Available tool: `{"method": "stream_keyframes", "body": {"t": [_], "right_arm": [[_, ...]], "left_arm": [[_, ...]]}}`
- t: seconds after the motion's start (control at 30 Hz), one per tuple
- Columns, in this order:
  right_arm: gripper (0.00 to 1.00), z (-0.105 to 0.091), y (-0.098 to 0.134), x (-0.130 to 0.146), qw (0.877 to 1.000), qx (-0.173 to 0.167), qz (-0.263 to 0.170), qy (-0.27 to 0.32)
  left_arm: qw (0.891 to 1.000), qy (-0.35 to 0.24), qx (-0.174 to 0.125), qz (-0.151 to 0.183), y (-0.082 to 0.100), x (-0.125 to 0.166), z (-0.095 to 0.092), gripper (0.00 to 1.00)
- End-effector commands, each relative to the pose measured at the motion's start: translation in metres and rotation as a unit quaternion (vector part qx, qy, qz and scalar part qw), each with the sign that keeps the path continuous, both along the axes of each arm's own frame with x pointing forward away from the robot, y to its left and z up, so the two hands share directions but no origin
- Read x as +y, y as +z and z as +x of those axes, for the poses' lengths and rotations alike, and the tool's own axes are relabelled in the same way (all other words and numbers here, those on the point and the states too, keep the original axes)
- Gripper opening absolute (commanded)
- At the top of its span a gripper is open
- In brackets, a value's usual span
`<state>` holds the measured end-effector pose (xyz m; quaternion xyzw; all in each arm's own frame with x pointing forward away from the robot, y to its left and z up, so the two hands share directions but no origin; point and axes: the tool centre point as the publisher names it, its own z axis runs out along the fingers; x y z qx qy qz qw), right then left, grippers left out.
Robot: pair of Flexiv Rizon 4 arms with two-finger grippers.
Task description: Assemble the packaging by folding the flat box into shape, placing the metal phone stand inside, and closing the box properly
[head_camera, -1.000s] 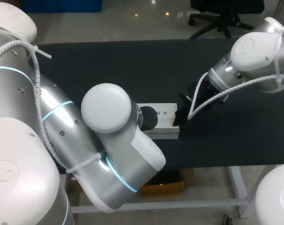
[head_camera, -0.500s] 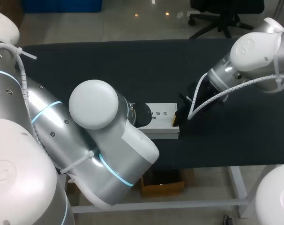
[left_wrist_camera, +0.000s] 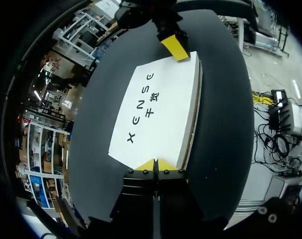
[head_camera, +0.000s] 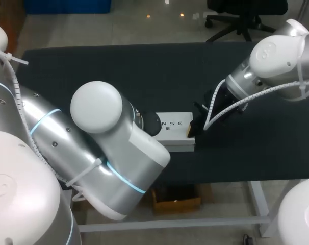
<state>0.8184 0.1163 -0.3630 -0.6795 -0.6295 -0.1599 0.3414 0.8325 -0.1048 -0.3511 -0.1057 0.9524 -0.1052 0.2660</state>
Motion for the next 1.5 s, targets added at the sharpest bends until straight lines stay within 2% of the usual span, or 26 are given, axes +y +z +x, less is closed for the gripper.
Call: {"method": "stream_keyframes", "body": {"t": [0.03, 0.87, 1.17, 1.5], "right_arm": [[0.00, 0.002, -0.001, -0.001, 1.000, 0.003, 0.001, 0.001], [0.00, 0.011, -0.024, -0.006, 1.000, 0.027, -0.001, 0.001], [0.00, 0.013, -0.030, -0.005, 1.000, 0.030, 0.002, 0.004], [0.00, 0.001, -0.008, -0.003, 1.000, -0.022, -0.001, 0.012]], "left_arm": [[1.000, -0.002, 0.007, -0.002, -0.001, 0.001, 0.004, 0.00], [0.999, 0.000, 0.031, -0.015, -0.025, 0.004, 0.005, 0.00], [0.999, 0.001, 0.034, -0.020, -0.027, 0.006, 0.002, 0.00], [1.000, -0.002, 0.008, -0.024, -0.005, 0.006, -0.007, 0.00]]}}
